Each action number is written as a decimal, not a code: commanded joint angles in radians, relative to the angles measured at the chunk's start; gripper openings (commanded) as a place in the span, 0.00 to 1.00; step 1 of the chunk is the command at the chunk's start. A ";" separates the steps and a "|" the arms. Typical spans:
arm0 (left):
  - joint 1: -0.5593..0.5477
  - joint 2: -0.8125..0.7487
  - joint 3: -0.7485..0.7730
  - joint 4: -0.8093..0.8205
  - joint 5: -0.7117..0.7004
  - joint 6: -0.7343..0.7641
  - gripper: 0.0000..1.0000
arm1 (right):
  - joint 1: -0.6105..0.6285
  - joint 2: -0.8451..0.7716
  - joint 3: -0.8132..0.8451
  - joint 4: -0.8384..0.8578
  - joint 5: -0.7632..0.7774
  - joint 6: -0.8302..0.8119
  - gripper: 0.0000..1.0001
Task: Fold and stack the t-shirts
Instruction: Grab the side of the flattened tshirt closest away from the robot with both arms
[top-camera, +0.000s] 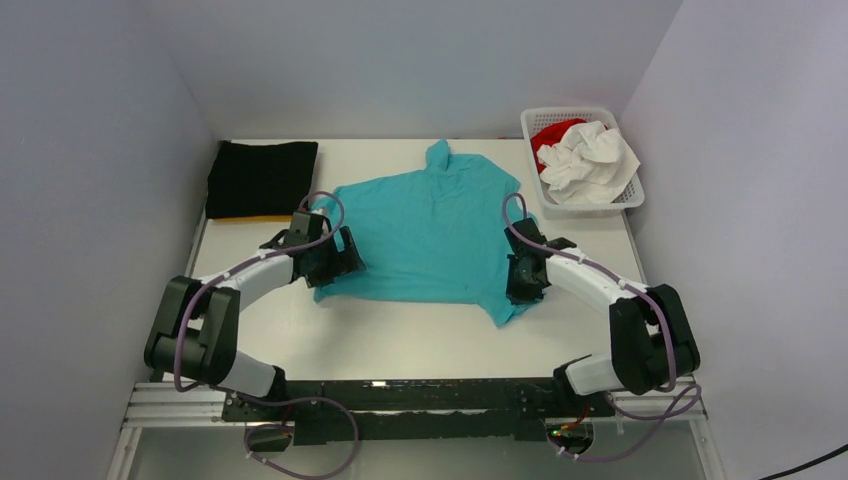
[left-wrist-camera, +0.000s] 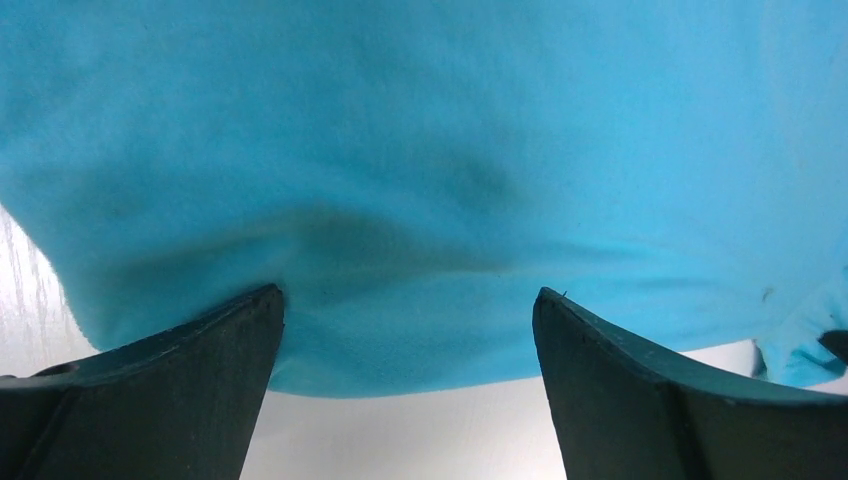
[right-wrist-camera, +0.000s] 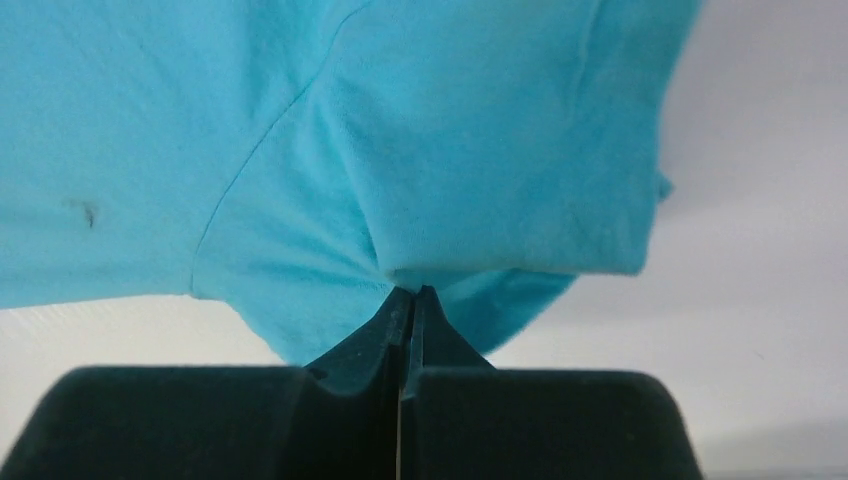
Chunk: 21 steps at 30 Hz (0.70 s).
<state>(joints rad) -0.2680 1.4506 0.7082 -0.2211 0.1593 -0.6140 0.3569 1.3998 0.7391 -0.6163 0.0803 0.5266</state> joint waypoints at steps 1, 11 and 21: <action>-0.003 0.071 0.017 -0.058 -0.068 0.005 0.99 | -0.005 -0.042 0.148 -0.233 0.188 -0.005 0.00; -0.002 0.090 0.060 -0.121 -0.050 0.014 0.99 | -0.011 0.009 0.233 -0.555 0.246 0.022 0.16; -0.014 -0.323 -0.055 -0.296 -0.244 -0.083 1.00 | -0.018 0.020 0.311 -0.352 0.345 0.063 1.00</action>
<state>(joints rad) -0.2768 1.3178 0.6918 -0.3889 0.0654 -0.6281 0.3450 1.4864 0.9836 -1.0760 0.3599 0.5640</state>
